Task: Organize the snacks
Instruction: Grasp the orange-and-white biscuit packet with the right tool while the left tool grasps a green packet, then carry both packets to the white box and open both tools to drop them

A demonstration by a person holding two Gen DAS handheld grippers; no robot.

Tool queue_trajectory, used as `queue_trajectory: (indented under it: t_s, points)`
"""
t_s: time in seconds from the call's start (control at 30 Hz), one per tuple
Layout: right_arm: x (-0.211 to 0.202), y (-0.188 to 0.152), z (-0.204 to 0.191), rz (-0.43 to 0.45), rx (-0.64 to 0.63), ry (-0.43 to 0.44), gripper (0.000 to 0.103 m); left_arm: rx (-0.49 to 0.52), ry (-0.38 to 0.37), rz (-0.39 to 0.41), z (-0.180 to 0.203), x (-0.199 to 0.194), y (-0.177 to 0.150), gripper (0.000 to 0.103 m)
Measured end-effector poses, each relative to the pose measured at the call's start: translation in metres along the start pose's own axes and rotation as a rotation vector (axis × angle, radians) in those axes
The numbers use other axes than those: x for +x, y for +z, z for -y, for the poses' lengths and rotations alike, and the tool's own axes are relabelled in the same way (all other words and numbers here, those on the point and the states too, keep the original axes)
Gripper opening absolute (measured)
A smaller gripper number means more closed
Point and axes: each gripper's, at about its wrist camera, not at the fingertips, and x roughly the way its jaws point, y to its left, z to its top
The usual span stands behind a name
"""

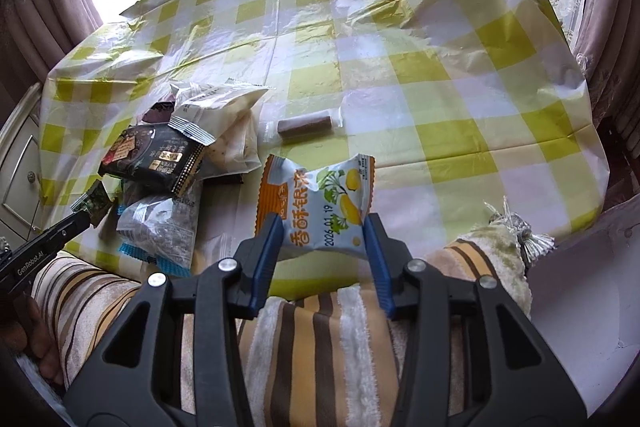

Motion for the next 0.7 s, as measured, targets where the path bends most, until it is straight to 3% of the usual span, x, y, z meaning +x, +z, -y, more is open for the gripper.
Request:
queue_trajectory:
  t_s: [0.17,0.33,0.5,0.57,0.63,0.7]
  points:
    - [-0.013,-0.003,0.004,0.032,0.008,0.012,0.046,0.026,-0.014,0.048,0.009,-0.015,-0.002,0.001]
    - [-0.027,-0.006,0.015,0.057,0.027,0.016,0.046,0.090,-0.035,0.082,0.032,-0.028,-0.005,0.000]
    - [-0.042,-0.012,0.032,0.073,0.061,0.024,0.046,0.089,-0.055,0.085,0.032,-0.035,-0.004,0.001]
    - [-0.051,-0.015,0.038,0.085,0.059,0.015,0.046,0.069,-0.012,0.043,0.021,-0.028,0.001,0.009]
    - [-0.062,-0.019,0.048,0.101,0.063,-0.007,0.046,0.063,0.021,-0.029,0.012,-0.015,0.004,0.050]
    - [-0.071,-0.025,0.062,0.105,0.076,-0.025,0.046,0.091,-0.019,-0.078,0.011,-0.007,0.003,0.058]
